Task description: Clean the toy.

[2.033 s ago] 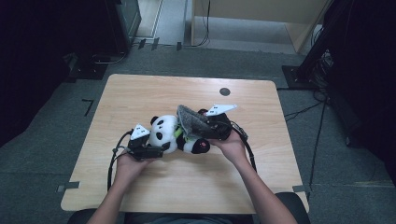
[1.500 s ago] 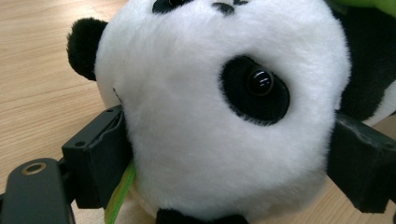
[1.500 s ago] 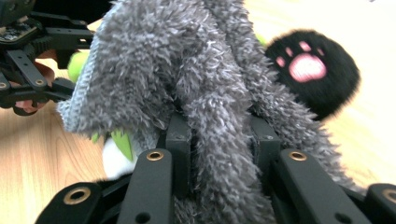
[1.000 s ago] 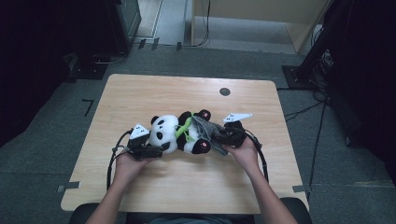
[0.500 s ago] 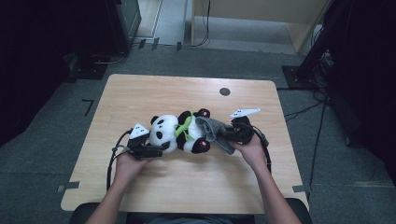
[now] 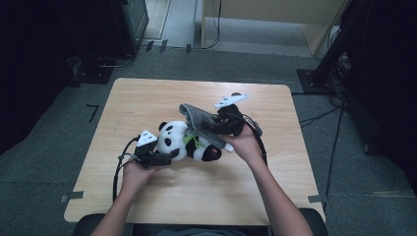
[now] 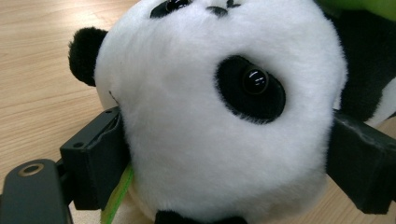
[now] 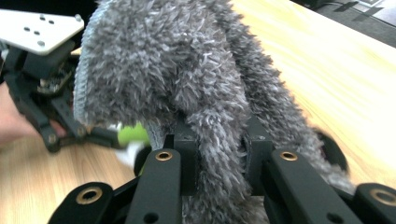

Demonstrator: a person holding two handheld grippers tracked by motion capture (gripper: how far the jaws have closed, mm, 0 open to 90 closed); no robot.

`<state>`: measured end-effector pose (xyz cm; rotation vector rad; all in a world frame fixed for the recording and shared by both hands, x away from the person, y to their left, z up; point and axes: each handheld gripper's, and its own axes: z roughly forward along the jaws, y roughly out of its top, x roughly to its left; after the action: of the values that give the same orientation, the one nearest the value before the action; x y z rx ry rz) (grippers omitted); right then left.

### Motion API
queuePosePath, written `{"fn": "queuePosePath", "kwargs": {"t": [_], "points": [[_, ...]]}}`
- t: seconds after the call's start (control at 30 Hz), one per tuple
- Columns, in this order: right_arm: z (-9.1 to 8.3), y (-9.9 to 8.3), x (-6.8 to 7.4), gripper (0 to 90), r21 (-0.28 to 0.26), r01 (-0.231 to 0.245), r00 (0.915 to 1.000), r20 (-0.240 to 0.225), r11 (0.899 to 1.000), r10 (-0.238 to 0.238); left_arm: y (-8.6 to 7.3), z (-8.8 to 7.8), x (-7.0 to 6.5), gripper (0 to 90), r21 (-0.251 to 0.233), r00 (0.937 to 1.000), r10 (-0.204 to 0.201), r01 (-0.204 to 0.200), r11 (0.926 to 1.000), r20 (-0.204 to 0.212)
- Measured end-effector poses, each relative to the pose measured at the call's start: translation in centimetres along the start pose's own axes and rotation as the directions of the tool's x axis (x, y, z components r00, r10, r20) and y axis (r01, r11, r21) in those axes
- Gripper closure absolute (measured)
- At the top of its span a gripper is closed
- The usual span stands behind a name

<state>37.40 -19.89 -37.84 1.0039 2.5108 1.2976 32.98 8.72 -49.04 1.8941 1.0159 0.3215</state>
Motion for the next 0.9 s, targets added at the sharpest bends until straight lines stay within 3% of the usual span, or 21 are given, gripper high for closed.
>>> {"fn": "queuePosePath", "kwargs": {"t": [0.27, 0.37, 0.5, 0.6, 0.7, 0.8, 0.9], "points": [[4.2, 3.7, 1.4, 73.3, 0.066, 0.052, 0.9969, -0.062, 0.997, -0.047, -0.1, -0.1, -0.1, 9.3, -0.003, 0.9999, 0.01, -0.01, 0.9999, -0.004], [6.4, 4.3, 2.3, 73.5, 0.135, 0.096, 0.9942, -0.06, 0.986, -0.089, -0.1, 0.0, -0.1, 9.2, -0.006, 1.0, 0.008, -0.008, 1.0, -0.005], [8.4, 4.2, 2.3, 69.6, 0.185, 0.119, 0.9915, -0.074, 0.976, -0.107, -0.2, 0.0, -0.1, 9.2, -0.006, 0.9999, 0.002, -0.002, 1.0, -0.01], [8.8, 4.2, 2.1, 57.7, 0.145, 0.14, 0.9884, -0.079, 0.979, -0.129, -0.2, 0.0, -0.1, 9.9, -0.012, 0.9999, 0.003, -0.003, 0.9999, -0.012], [8.9, 4.5, 1.9, 69.6, 0.14, 0.092, 0.9886, -0.132, 0.986, -0.073, -0.1, -0.1, -0.3, 12.5, -0.008, 0.9996, 0.016, -0.016, 0.9998, -0.022], [8.9, 5.0, 2.6, 74.3, 0.172, 0.096, 0.9906, -0.112, 0.98, -0.077, -0.1, -0.1, -0.2, 13.6, -0.009, 0.9997, 0.017, -0.017, 0.9998, -0.019], [8.6, 5.5, 3.8, 74.4, 0.139, 0.124, 0.9838, -0.146, 0.982, -0.104, -0.1, -0.1, -0.3, 13.8, -0.015, 0.9996, 0.016, -0.016, 0.9998, -0.022]]}}
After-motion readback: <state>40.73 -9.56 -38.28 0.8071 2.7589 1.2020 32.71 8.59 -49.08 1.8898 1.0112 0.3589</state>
